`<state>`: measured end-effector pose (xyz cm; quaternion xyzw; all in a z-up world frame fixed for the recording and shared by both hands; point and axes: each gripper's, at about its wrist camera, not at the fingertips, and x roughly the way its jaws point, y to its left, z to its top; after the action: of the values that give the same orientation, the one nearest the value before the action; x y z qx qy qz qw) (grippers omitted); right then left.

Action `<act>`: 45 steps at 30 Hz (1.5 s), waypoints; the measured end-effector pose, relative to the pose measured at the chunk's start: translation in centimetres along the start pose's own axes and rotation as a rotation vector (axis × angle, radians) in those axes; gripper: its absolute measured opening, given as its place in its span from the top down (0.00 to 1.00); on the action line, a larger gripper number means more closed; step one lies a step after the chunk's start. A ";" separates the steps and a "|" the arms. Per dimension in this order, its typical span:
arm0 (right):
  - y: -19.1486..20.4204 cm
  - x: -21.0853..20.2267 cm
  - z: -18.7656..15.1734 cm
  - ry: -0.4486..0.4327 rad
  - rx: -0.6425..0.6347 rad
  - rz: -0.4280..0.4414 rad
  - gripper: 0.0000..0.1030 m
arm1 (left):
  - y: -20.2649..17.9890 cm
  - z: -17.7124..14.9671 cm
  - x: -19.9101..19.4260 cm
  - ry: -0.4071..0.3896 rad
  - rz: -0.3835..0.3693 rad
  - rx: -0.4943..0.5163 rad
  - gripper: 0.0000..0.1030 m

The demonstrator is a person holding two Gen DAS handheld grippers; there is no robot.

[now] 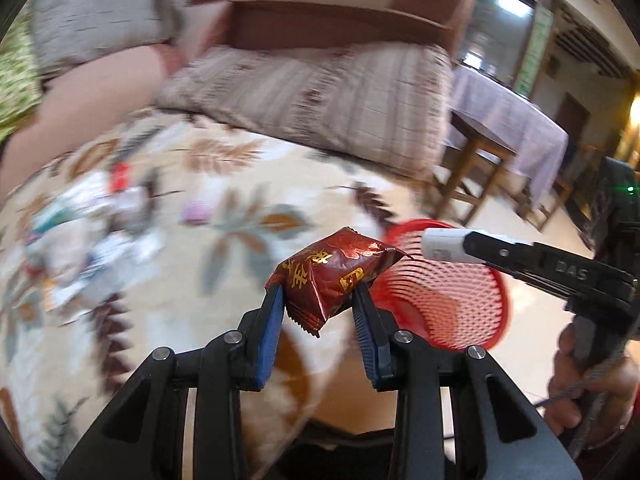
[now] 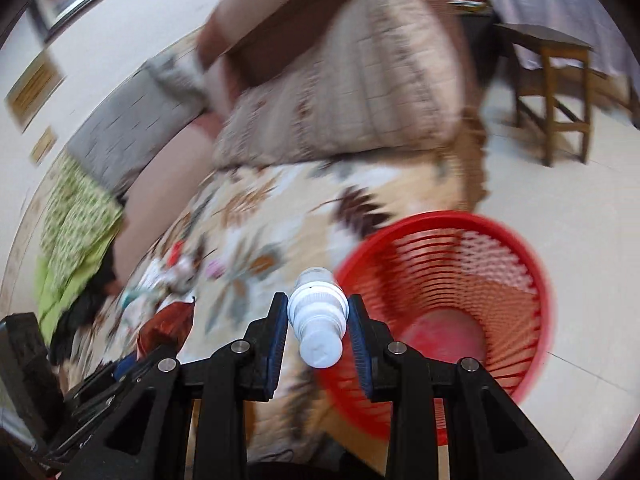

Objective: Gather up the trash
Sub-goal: 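Carry both items over the red basket and open both tools to drop them, then move the right tool to the purple paper ball and close on it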

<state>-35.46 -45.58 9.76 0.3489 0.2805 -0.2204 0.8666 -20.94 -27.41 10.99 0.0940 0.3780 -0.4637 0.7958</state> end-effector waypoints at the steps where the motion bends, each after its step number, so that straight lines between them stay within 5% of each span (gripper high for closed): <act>1: -1.2 -0.3 0.4 -0.008 0.022 -0.013 0.69 | -1.4 0.5 1.0 0.016 -0.027 0.015 0.67; 6: -4.4 -1.6 1.8 -0.049 0.077 -0.068 0.62 | -6.1 1.8 4.7 0.074 -0.093 0.058 0.66; 8: -4.8 -1.9 2.4 -0.063 0.073 -0.082 0.53 | -7.4 2.5 6.0 0.092 -0.100 0.063 0.55; 9: -5.0 -2.2 2.5 -0.074 0.072 -0.090 0.53 | -7.5 2.7 6.2 0.096 -0.101 0.059 0.48; 13: -4.8 -2.8 2.5 -0.093 0.043 -0.098 0.53 | -6.8 2.6 5.6 0.084 -0.093 0.041 0.47; 35: 13.0 2.3 -5.9 0.143 -0.292 0.108 0.51 | 11.6 -8.4 -7.4 -0.004 0.196 -0.254 0.42; 41: 16.1 1.6 -5.9 0.141 -0.348 0.119 0.49 | 14.8 -9.4 -10.4 -0.066 0.247 -0.338 0.41; 45: 18.6 1.8 -4.4 0.123 -0.399 0.135 0.38 | 16.5 -9.6 -11.7 -0.094 0.267 -0.380 0.39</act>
<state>-24.80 -30.47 14.94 0.2013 0.3469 -0.0801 0.9125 -15.79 -5.70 9.06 -0.0299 0.4054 -0.2789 0.8700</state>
